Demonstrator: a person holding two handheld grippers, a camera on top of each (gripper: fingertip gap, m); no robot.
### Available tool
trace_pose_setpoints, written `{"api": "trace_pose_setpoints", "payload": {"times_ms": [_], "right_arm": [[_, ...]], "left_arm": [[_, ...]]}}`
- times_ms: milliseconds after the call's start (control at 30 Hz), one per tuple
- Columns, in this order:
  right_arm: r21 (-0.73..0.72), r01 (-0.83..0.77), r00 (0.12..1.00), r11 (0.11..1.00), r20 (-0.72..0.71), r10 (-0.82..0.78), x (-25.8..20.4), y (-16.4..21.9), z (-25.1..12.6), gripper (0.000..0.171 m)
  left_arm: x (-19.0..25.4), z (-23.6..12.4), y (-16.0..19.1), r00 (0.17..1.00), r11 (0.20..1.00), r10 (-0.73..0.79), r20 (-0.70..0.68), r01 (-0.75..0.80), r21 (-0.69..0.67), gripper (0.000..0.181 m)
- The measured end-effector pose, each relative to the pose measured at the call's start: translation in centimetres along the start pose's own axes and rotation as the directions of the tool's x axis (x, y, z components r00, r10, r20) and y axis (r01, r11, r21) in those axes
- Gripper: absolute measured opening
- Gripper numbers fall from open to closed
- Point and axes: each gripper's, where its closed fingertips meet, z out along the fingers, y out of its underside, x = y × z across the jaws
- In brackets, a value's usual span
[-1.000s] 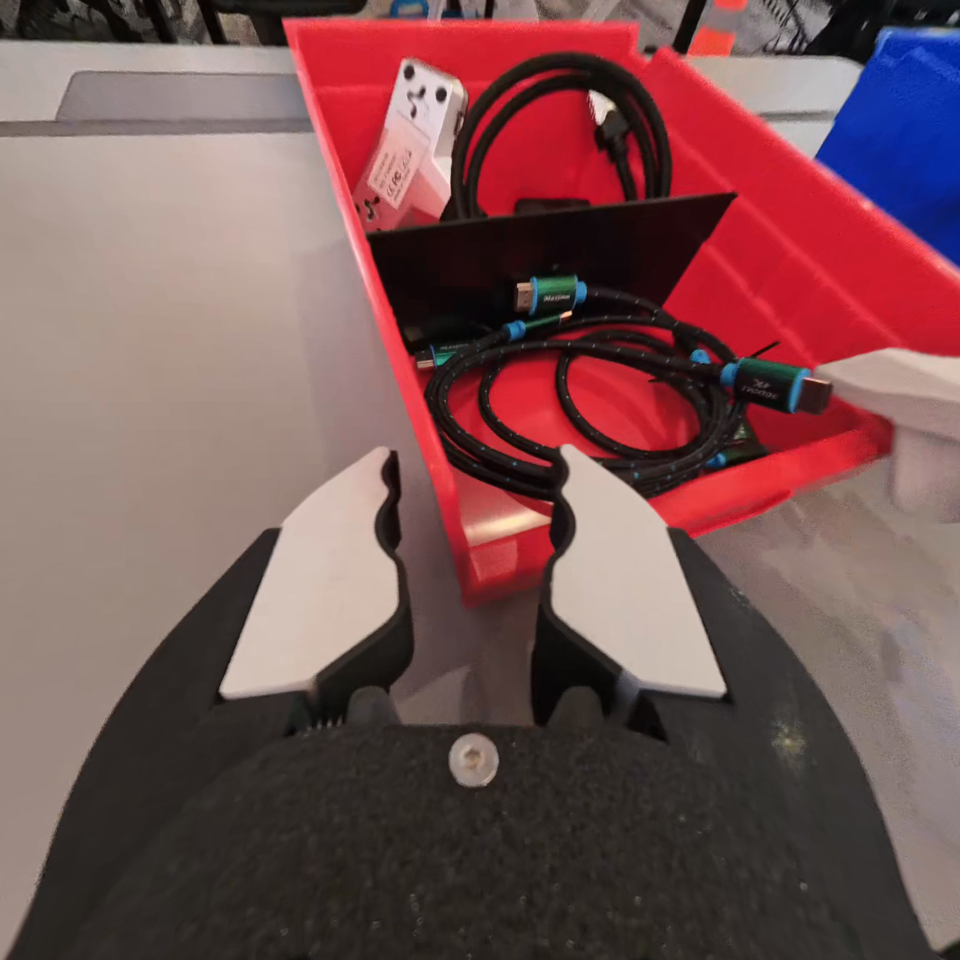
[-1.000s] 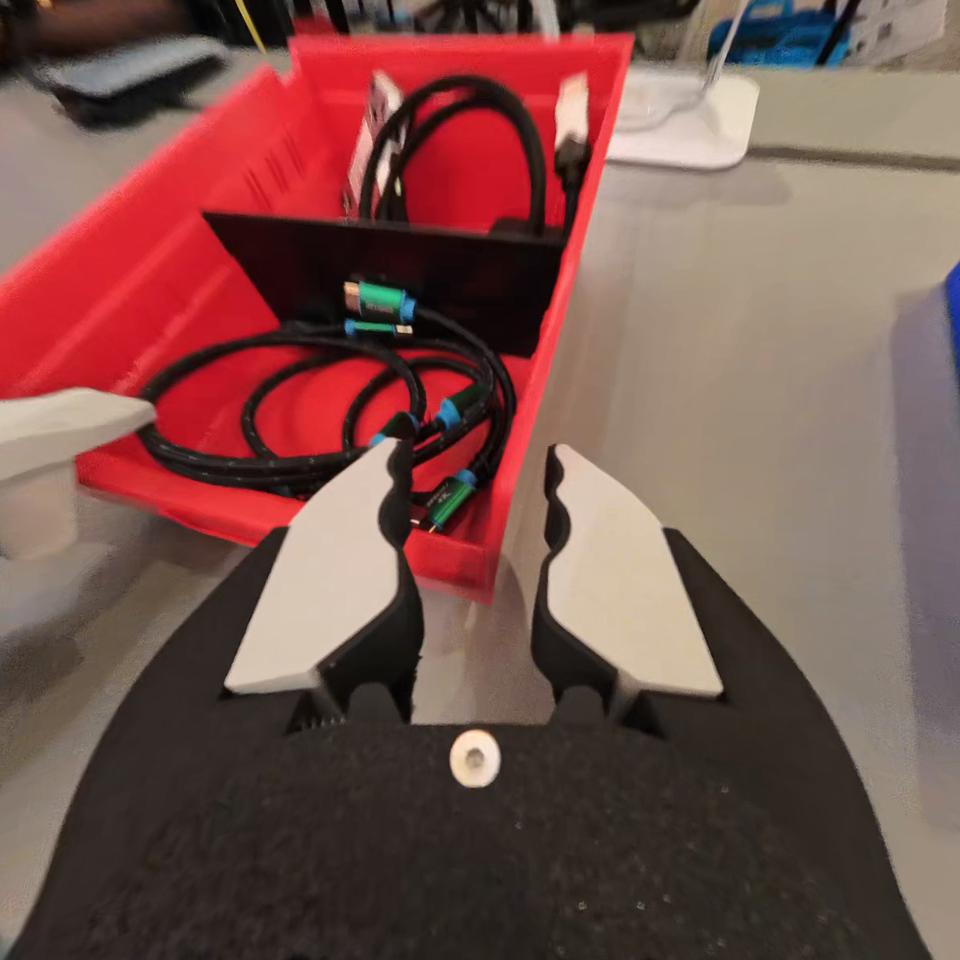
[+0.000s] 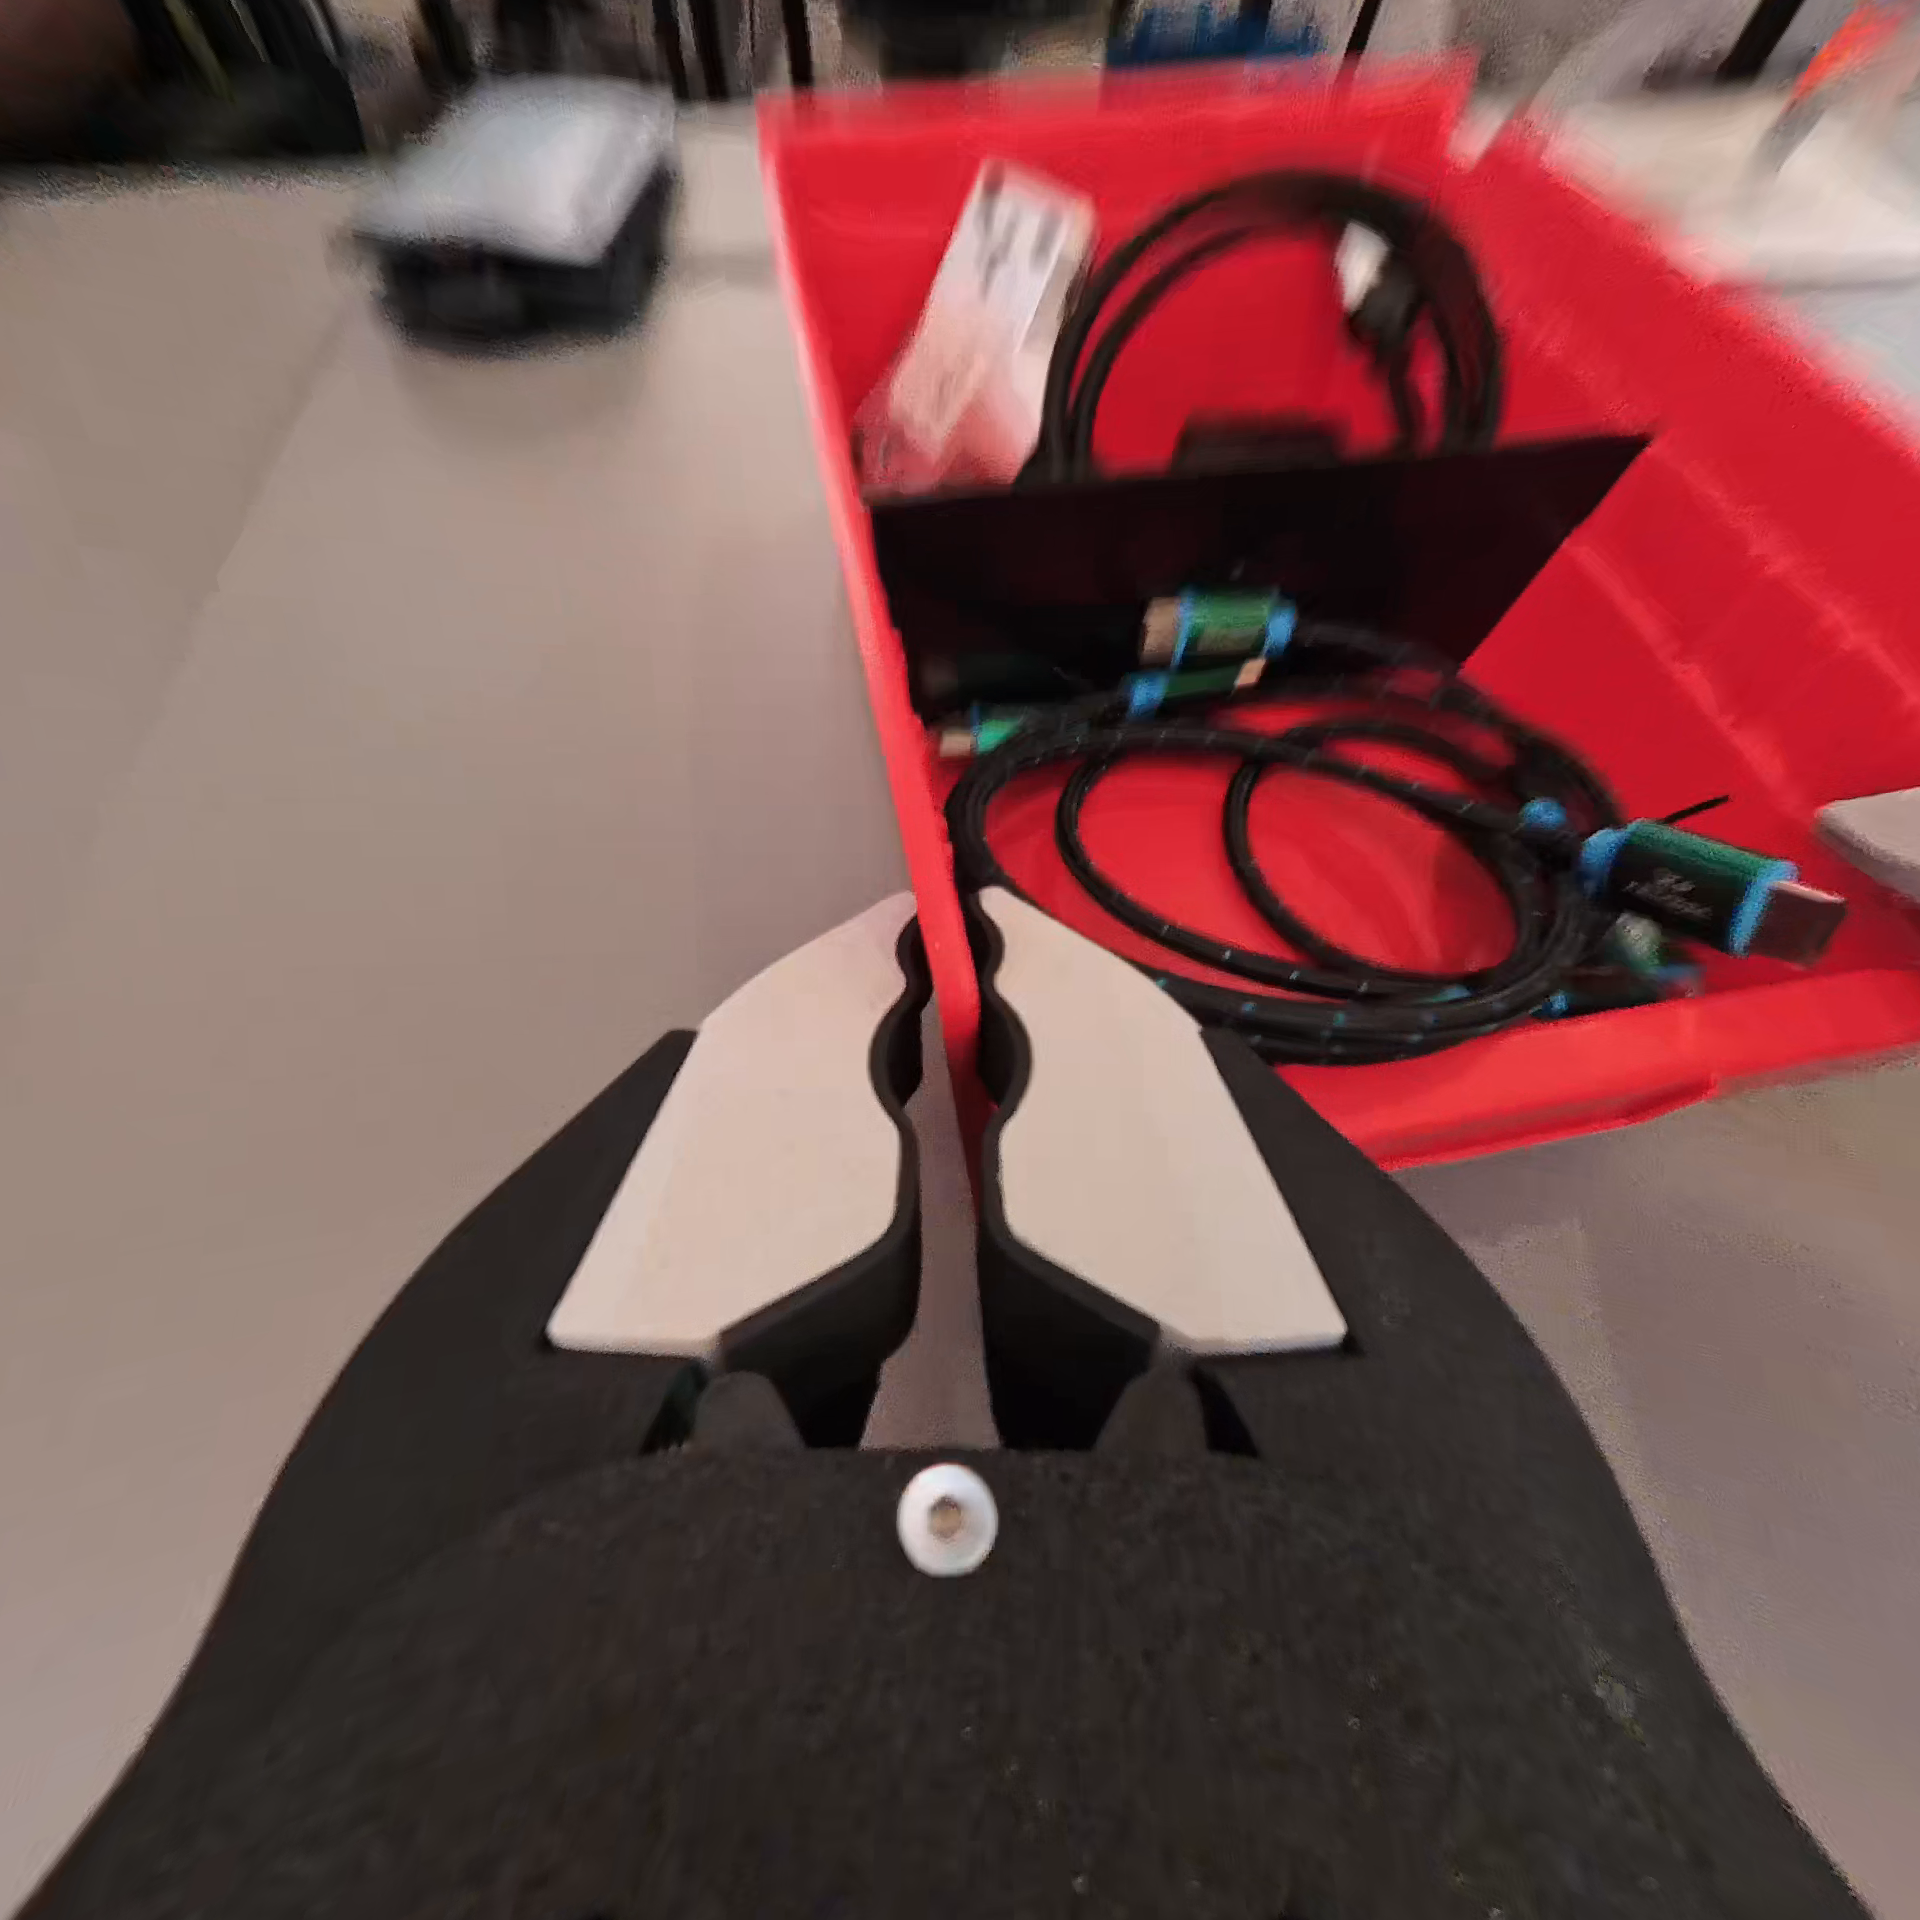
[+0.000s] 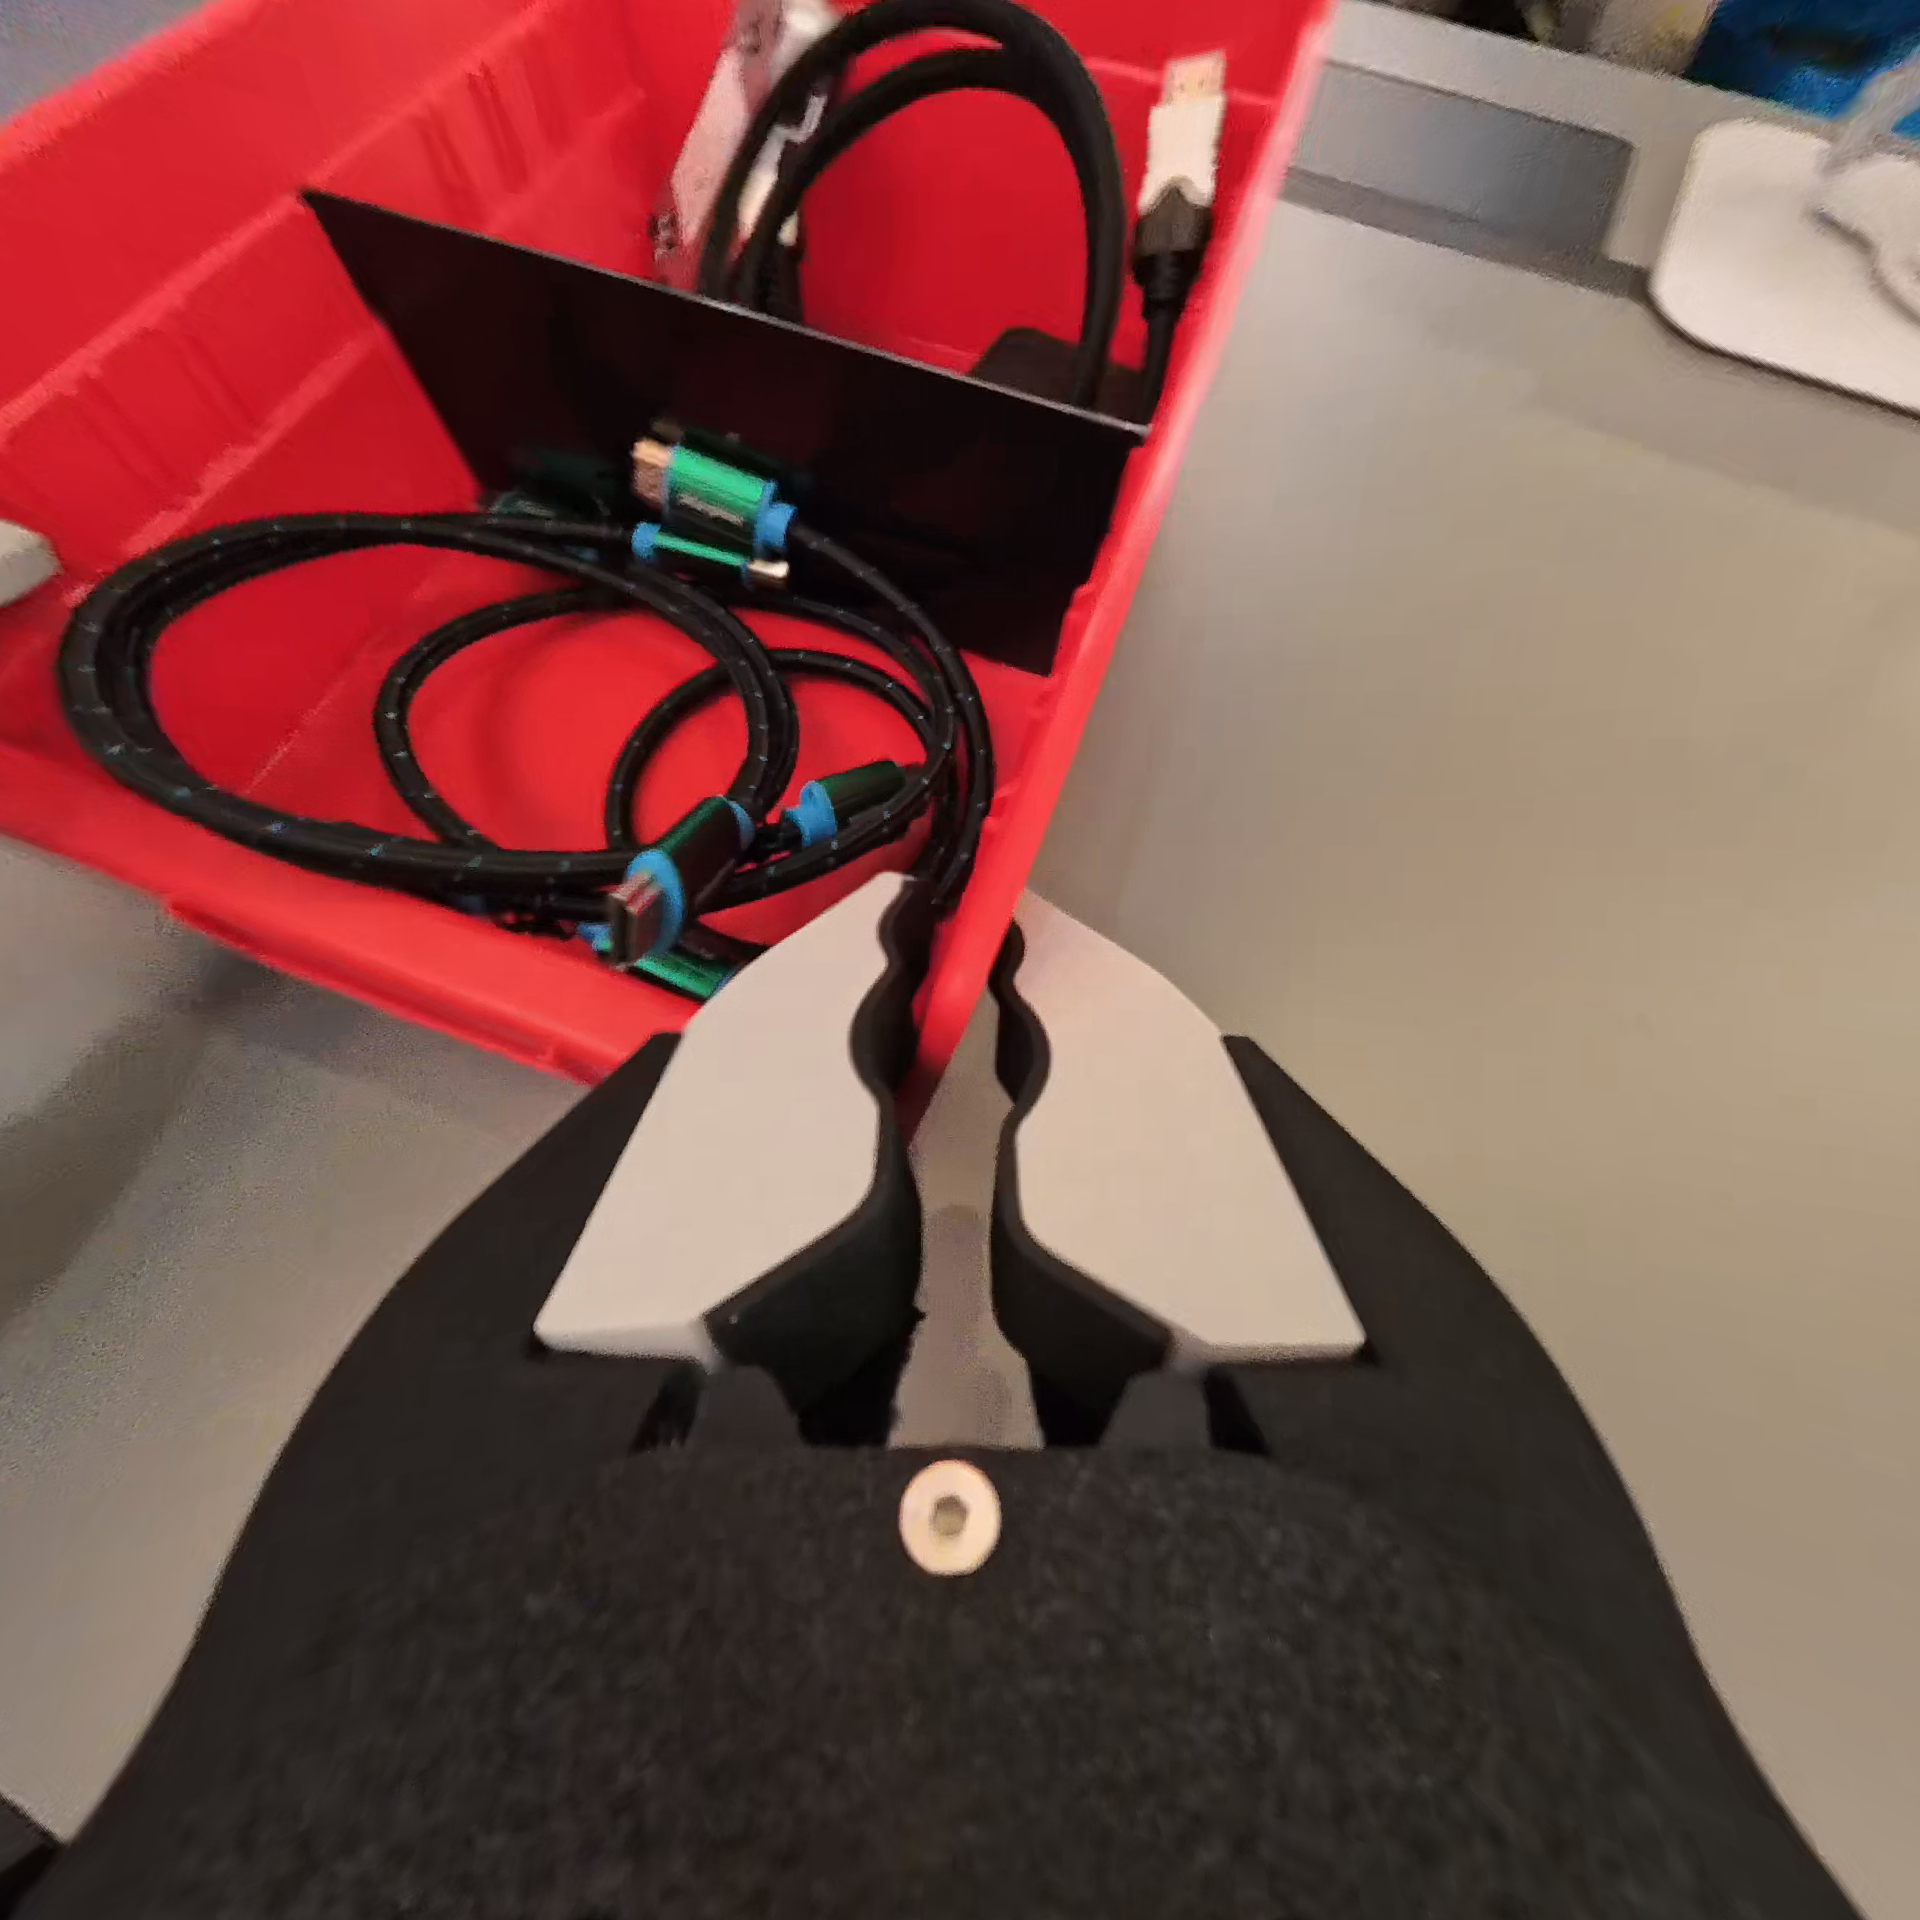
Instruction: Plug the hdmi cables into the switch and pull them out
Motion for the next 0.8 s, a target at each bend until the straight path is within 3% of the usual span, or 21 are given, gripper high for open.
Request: {"api": "trace_pose_setpoints", "payload": {"times_ms": [67, 200, 300, 400, 500, 633, 800], "right_arm": [[0.047, 0.089, 0.995, 0.995, -0.038, -0.087, -0.8, 0.2, 0.0, 0.014], [0.068, 0.138, 0.99, 0.988, -0.001, -0.139, -1.9, 0.4, -0.3, 0.021], [0.062, 0.153, 0.982, 0.986, 0.104, -0.159, -2.2, 0.5, -0.5, 0.025], [0.056, 0.138, 0.962, 0.989, 0.23, -0.147, -1.9, 0.7, -1.7, 0.021], [0.116, 0.104, 0.924, 0.988, 0.357, -0.139, -0.9, 0.2, -5.2, 0.012], [0.217, 0.115, 0.905, 0.969, 0.38, -0.192, 4.3, -0.6, -10.7, 0.019], [0.303, 0.12, 0.925, 0.945, 0.311, -0.217, 14.5, -1.3, -17.2, 0.024]], "left_arm": [[-0.6, 0.4, 0.0, 0.999, 0.997, -0.041, -0.026, 0.043, 0.066, 0.004], [-1.0, 0.8, -0.4, 0.991, 0.989, -0.129, -0.035, 0.131, 0.062, 0.005], [-0.3, 0.8, -0.4, 0.996, 0.995, -0.089, -0.023, 0.09, 0.046, 0.023], [0.3, 0.5, -0.1, 0.999, 0.999, -0.04, -0.014, 0.04, 0.027, 0.024], [0.6, -0.6, -1.0, 0.999, 0.996, -0.041, -0.019, 0.042, 0.074, 0.024], [0.2, -3.2, -3.3, 0.999, 0.985, -0.043, 0.02, 0.039, 0.17, 0.03], [2.2, -6.9, -7.6, 1.0, 0.941, -0.001, 0.029, -0.008, 0.339, 0.042]]}}
